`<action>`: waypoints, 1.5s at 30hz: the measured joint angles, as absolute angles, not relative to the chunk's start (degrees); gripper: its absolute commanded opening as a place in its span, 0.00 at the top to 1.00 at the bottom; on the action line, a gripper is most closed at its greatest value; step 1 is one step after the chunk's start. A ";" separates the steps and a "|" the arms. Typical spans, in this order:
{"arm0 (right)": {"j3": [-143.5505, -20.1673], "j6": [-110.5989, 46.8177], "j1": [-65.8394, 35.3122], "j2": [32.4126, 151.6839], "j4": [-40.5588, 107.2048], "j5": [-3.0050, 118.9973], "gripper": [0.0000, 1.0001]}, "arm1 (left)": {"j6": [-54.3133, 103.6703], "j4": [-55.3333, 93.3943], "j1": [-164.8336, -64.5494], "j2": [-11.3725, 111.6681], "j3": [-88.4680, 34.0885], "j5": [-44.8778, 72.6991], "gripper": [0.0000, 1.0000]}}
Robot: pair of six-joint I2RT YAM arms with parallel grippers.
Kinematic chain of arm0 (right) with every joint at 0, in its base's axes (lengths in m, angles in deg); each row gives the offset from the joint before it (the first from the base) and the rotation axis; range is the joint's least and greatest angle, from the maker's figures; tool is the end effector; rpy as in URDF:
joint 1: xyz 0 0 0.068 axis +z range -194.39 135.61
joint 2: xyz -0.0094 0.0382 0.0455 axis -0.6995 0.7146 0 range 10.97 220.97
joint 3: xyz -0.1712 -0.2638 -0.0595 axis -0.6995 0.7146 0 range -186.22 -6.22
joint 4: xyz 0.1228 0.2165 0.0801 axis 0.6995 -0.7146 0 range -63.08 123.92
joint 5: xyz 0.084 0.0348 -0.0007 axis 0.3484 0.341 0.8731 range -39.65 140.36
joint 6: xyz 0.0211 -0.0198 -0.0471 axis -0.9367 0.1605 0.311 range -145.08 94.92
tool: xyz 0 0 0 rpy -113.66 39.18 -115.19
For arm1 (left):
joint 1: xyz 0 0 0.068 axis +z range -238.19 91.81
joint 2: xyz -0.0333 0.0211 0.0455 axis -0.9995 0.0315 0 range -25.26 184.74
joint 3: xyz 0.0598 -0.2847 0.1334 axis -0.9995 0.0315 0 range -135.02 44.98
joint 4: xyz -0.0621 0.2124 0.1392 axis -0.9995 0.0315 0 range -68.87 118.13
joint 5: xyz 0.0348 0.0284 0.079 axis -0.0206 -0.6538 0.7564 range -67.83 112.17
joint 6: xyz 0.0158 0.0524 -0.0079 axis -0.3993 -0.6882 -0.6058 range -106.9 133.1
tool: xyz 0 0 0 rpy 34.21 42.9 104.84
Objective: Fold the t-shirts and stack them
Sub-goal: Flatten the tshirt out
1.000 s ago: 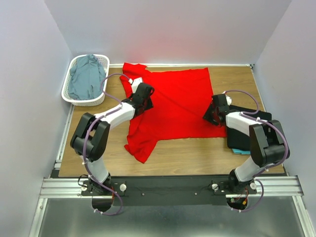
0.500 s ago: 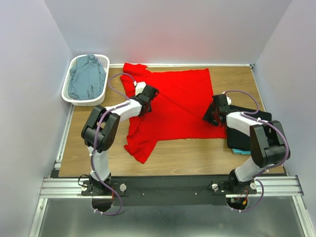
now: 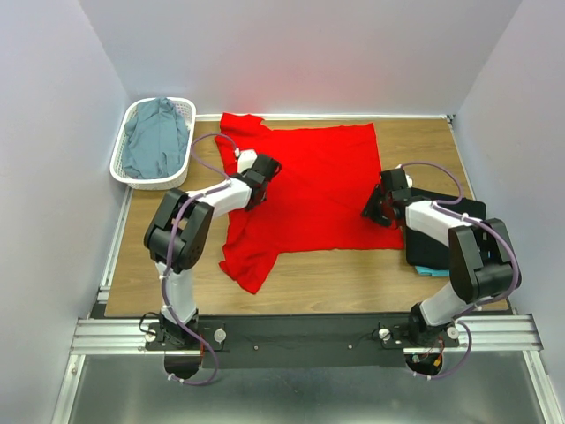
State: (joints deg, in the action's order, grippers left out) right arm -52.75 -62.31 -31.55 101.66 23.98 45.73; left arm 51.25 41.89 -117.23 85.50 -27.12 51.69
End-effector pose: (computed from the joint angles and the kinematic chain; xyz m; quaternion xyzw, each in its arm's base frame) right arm 0.2997 0.0653 0.2081 0.2130 0.9265 0.0956 0.2952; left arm 0.3709 -0.1846 0.2078 -0.1411 0.9245 0.0636 0.3484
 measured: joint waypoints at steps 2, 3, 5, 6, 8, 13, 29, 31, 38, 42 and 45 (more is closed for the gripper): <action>-52.75 -62.07 -31.55 101.16 23.81 45.80 0.49 | 51.82 41.84 -116.53 83.67 -25.19 51.71 1.00; -52.75 -61.96 -31.55 100.88 23.77 45.89 0.49 | 52.19 41.91 -115.85 81.72 -23.55 51.69 1.00; -52.75 -61.76 -31.55 100.59 23.77 46.04 0.49 | 52.91 41.84 -114.50 78.27 -20.80 51.69 1.00; -52.75 -61.61 -31.55 100.46 23.77 46.21 0.49 | 53.48 41.71 -113.51 75.95 -18.79 51.51 1.00; -52.75 -61.46 -31.55 100.42 23.77 46.41 0.49 | 53.85 40.75 -111.70 72.37 -16.93 50.90 1.00; -52.75 -61.41 -31.55 100.42 23.70 46.87 0.49 | 55.67 37.25 -105.14 63.14 -8.56 47.21 1.00; -52.11 -60.36 -31.55 97.97 23.61 48.40 0.49 | 58.99 28.10 -91.77 61.20 1.60 33.13 0.51; -51.89 -59.88 -31.55 97.36 23.59 49.05 0.49 | 58.83 27.68 -91.37 61.20 1.60 32.63 0.48; -50.47 -59.05 -28.90 93.38 23.46 51.17 0.49 | 60.01 29.30 -91.28 56.06 1.60 33.24 0.45; -50.47 -59.40 -18.59 91.52 23.37 49.99 0.49 | 61.74 29.76 -91.31 50.44 2.52 34.23 0.46; -51.30 -60.25 -7.18 92.35 23.02 48.90 0.49 | 62.83 29.67 -91.79 47.36 4.31 34.97 0.55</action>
